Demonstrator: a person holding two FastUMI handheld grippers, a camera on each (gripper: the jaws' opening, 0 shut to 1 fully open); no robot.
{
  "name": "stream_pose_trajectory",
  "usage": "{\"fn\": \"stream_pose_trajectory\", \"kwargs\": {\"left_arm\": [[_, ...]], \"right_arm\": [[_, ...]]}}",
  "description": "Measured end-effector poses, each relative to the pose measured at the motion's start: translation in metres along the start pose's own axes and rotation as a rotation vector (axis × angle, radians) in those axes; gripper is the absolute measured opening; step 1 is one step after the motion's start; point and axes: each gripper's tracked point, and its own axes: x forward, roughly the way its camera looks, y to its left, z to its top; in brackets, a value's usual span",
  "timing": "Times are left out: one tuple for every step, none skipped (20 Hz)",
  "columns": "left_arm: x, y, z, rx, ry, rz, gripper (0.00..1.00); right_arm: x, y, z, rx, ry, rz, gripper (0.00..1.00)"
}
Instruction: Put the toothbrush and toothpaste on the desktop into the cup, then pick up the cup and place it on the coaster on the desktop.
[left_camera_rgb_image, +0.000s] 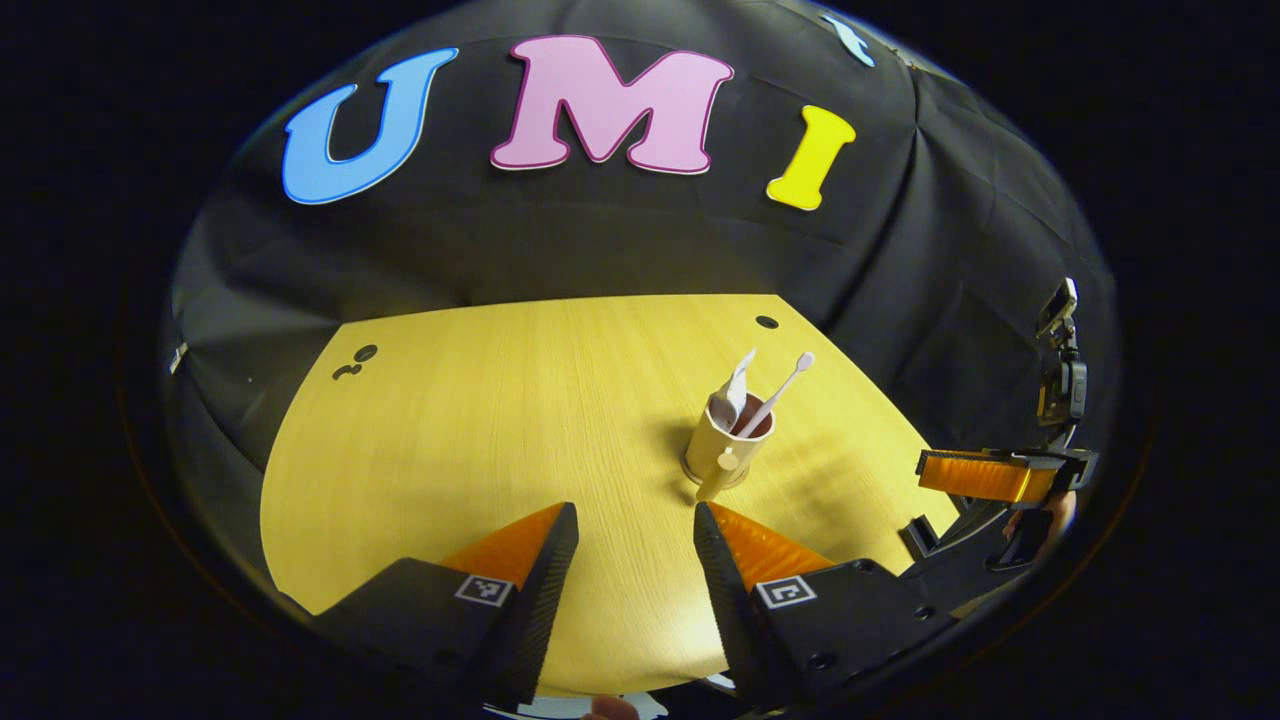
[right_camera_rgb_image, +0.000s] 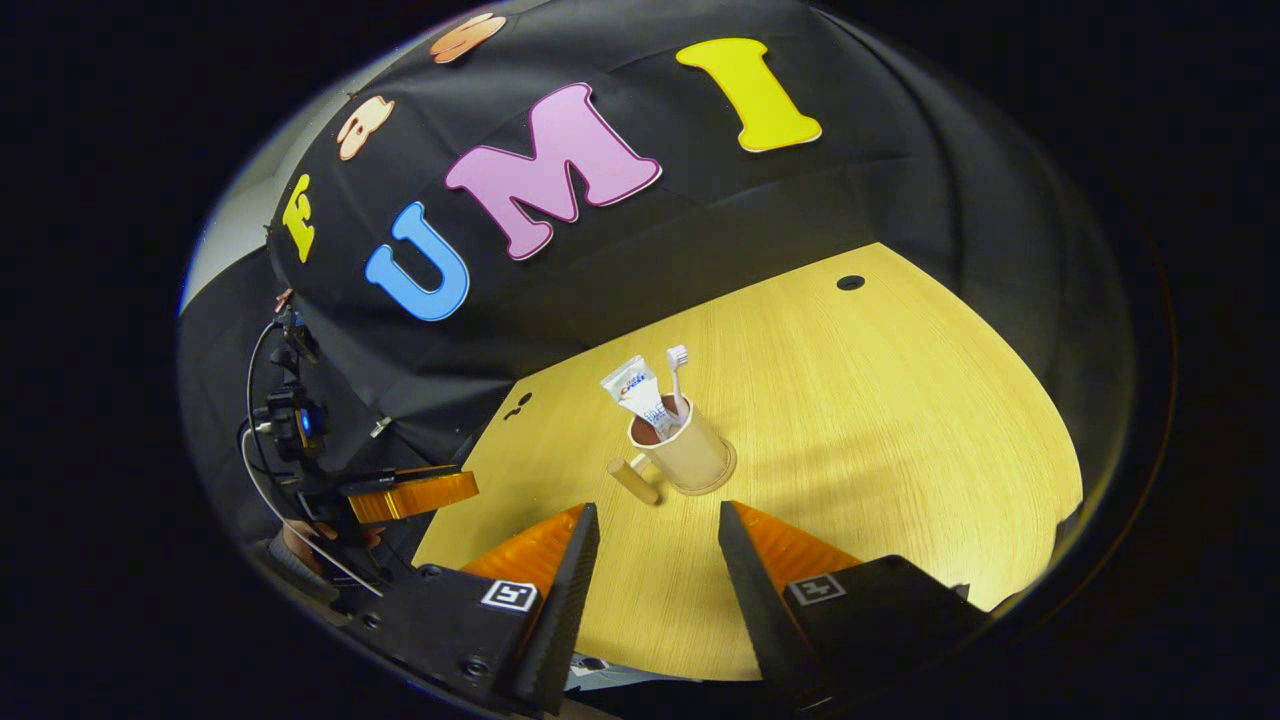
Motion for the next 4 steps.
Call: {"fn": "stream_pose_trajectory", "kwargs": {"left_arm": [[-0.0021, -0.0026, -0.0025, -0.001, -0.003, -0.007, 0.73], [-0.003, -0.0039, -0.0035, 0.002, -0.008, -0.014, 0.77], [-0.0058, -0.0043, -0.0041, 0.007, -0.012, -0.022, 0.73], [-0.0071, -0.004, -0.0045, 0.015, -0.011, -0.024, 0.73]], "right_arm": [[0.0019, 0.0041, -0.001, -0.001, 0.0, 0.002, 0.77], [0.0036, 0.0073, -0.002, -0.002, 0.0, 0.003, 0.8], [0.0048, 0.0109, -0.004, -0.005, 0.001, 0.004, 0.8], [0.0059, 0.0139, -0.0052, -0.008, 0.002, 0.004, 0.83]]}}
